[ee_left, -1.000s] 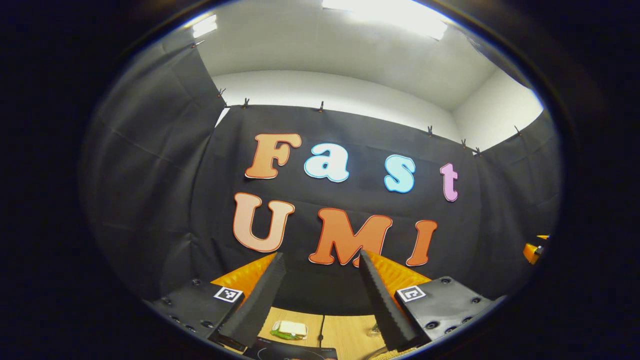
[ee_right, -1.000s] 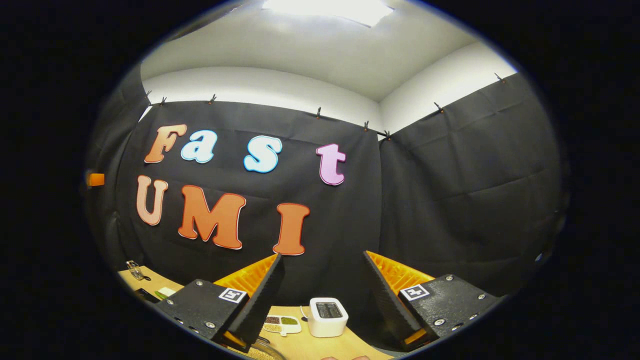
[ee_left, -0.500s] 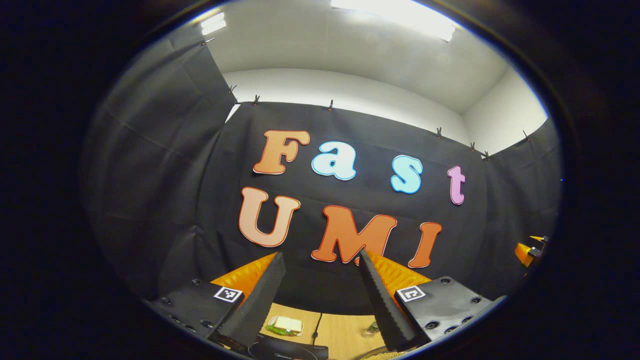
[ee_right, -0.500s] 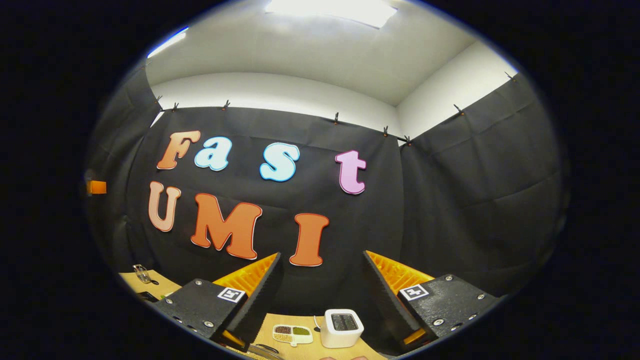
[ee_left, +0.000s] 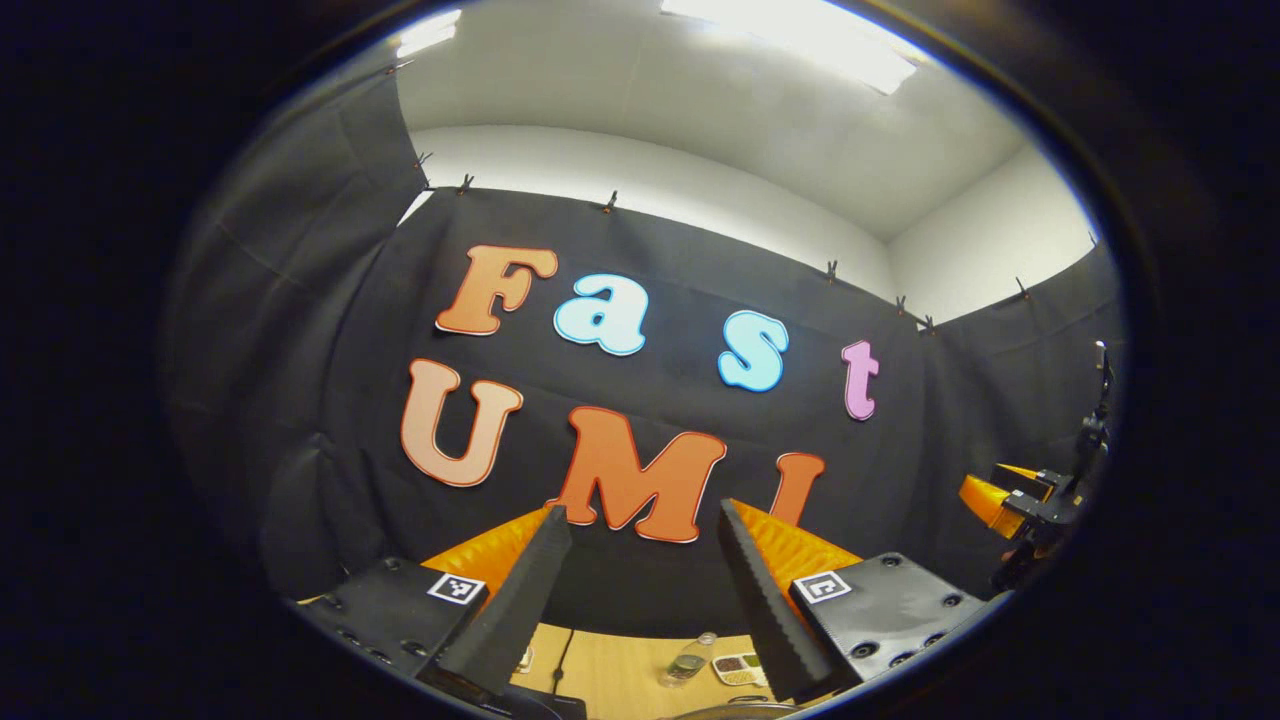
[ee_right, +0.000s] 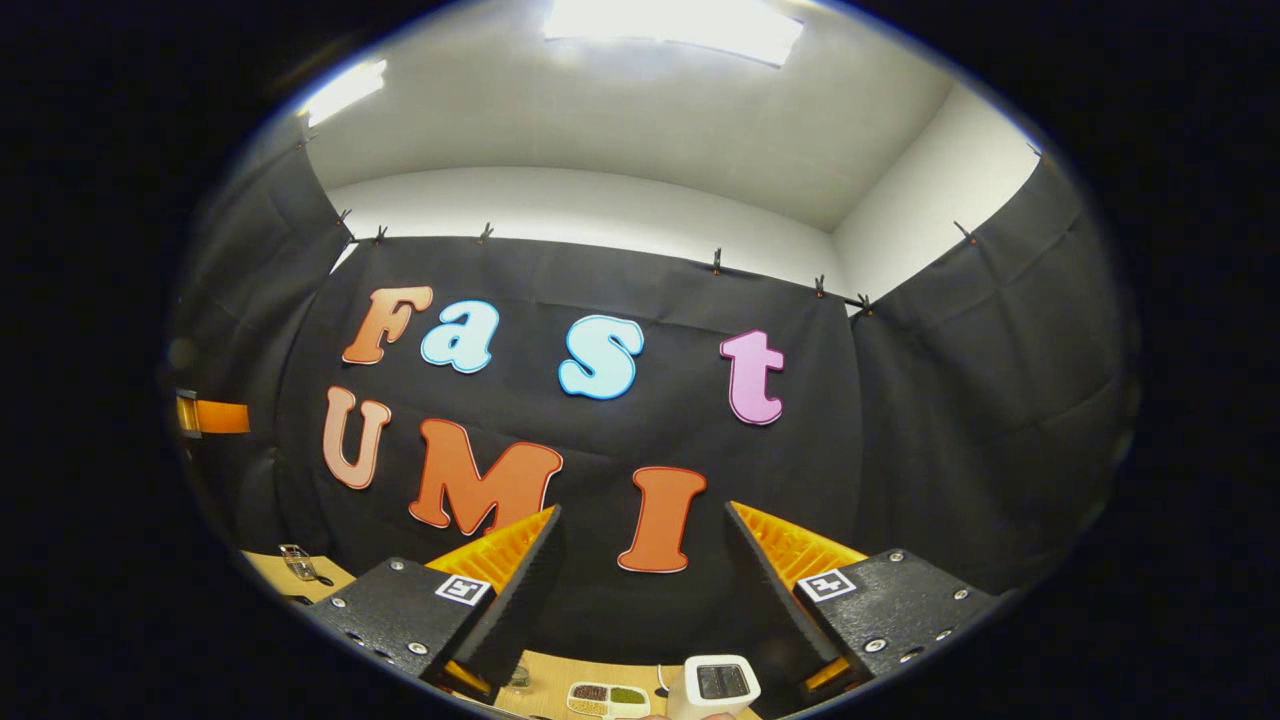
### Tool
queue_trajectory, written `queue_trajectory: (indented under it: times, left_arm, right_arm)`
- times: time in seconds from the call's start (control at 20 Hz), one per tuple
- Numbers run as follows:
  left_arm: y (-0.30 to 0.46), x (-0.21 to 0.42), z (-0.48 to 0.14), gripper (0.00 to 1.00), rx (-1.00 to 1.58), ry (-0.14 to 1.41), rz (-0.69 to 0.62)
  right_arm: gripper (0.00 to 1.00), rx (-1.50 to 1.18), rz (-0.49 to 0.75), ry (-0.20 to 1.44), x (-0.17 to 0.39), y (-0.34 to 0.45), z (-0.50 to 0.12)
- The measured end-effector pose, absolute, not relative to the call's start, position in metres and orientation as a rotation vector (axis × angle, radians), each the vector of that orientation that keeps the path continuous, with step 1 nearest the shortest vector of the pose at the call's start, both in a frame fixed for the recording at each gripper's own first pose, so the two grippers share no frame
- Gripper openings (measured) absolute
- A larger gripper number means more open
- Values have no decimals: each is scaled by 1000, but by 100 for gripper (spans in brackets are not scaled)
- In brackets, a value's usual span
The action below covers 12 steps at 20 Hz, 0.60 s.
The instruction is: First push the handle of the pot to place it horizontally, then grasp the pot with both hands and set it on the induction cooktop.
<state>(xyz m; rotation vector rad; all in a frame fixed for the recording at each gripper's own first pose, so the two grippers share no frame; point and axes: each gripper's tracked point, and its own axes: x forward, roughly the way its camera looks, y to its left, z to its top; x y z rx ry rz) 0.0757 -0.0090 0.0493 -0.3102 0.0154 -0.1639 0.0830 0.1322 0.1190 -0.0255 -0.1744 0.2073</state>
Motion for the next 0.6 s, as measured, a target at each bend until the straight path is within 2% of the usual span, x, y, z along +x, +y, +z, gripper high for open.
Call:
queue_trajectory:
  times: [0.05,0.25,0.45,0.6]
  left_arm:
    - [-11,76,56,96,-307,1,-163]
    - [-38,72,33,96,-309,65,-216]
    - [-40,65,3,96,-191,131,-189]
    - [-49,60,15,97,-150,119,-193]
  right_arm:
    - [95,-7,220,-181,81,137,123]
    - [96,38,258,-139,75,146,98]
    - [94,6,225,-74,73,128,68]
    - [95,2,210,-49,67,113,64]
